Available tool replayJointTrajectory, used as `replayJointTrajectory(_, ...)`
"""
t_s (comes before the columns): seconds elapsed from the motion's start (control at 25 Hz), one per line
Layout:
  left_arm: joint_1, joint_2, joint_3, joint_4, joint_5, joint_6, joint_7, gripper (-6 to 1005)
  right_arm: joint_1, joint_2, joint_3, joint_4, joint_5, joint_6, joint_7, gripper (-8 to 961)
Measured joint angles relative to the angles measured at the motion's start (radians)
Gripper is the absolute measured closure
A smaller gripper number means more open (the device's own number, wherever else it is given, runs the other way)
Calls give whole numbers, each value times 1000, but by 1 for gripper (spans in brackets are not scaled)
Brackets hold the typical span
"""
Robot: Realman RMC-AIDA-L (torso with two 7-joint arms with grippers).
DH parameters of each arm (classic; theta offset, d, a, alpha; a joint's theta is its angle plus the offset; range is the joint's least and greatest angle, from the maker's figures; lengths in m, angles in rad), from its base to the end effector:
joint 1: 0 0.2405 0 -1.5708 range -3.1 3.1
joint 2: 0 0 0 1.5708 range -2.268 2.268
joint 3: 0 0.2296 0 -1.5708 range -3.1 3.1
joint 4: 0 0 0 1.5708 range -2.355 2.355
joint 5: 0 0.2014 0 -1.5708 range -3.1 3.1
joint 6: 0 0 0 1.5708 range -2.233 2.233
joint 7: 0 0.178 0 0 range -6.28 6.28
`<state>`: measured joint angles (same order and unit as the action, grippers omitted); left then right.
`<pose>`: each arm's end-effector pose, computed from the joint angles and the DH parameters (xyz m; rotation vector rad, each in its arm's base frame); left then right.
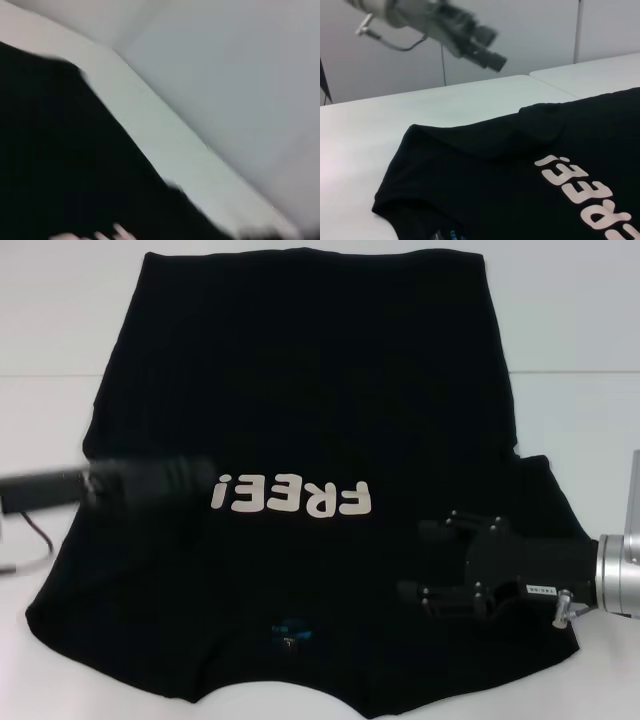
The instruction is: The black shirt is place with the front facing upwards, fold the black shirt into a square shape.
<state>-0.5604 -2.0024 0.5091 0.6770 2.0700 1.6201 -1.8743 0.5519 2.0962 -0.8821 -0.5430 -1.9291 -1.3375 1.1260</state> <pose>-0.2365 0.3406 0.0333 -2.4972 -1.2526 -0.8187 0.2279 0.3279 -0.0626 -2.7695 0.3475 0.5088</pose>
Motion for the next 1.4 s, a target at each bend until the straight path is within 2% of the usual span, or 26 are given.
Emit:
replayJointTrajectory(0.08, 7, -11, 85, 18, 19, 35, 94, 447, -4, -2, 0, 0, 1, 8, 3, 75)
replayJointTrajectory(0.2, 26, -37, 201, 72, 47, 22, 178, 182, -11, -4, 0, -6, 1, 26, 20, 76)
replayJointTrajectory(0.44, 82, -106, 226, 161, 61, -30, 438, 111, -31, -6, 11, -27, 4, 31, 86, 77)
replayJointTrajectory(0.52, 93, -120, 240, 176, 74, -74, 472, 87, -42, -7, 13, -48, 4, 31, 129, 77)
replayJointTrajectory(0.64, 91, -129, 262, 179, 106, -126, 481, 63, -62, -8, 14, -109, -2, 29, 258, 78)
replayJointTrajectory(0.68, 89, -132, 267, 179, 116, -141, 482, 63, -79, -10, 14, -182, -28, 14, 414, 78)
replayJointTrajectory(0.72, 89, -134, 270, 179, 123, -152, 483, 63, -79, -10, 14, -182, -28, 14, 414, 78)
replayJointTrajectory(0.96, 86, -134, 276, 183, 128, -163, 487, 63, -96, -33, 40, -485, -236, -116, 909, 80)
replayJointTrajectory(1.04, 86, -130, 276, 182, 128, -164, 491, 62, -71, -43, 82, -575, -336, -194, 1101, 80)
replayJointTrajectory(1.16, 86, -128, 276, 182, 128, -164, 500, 62, -8, -53, 146, -642, -482, -278, 1305, 81)
replayJointTrajectory(1.28, 86, -126, 276, 184, 128, -163, 503, 62, 72, -60, 197, -648, -651, -343, 1460, 81)
replayJointTrajectory(1.4, 85, -125, 276, 184, 128, -158, 512, 62, 131, -57, 206, -622, -795, -353, 1516, 82)
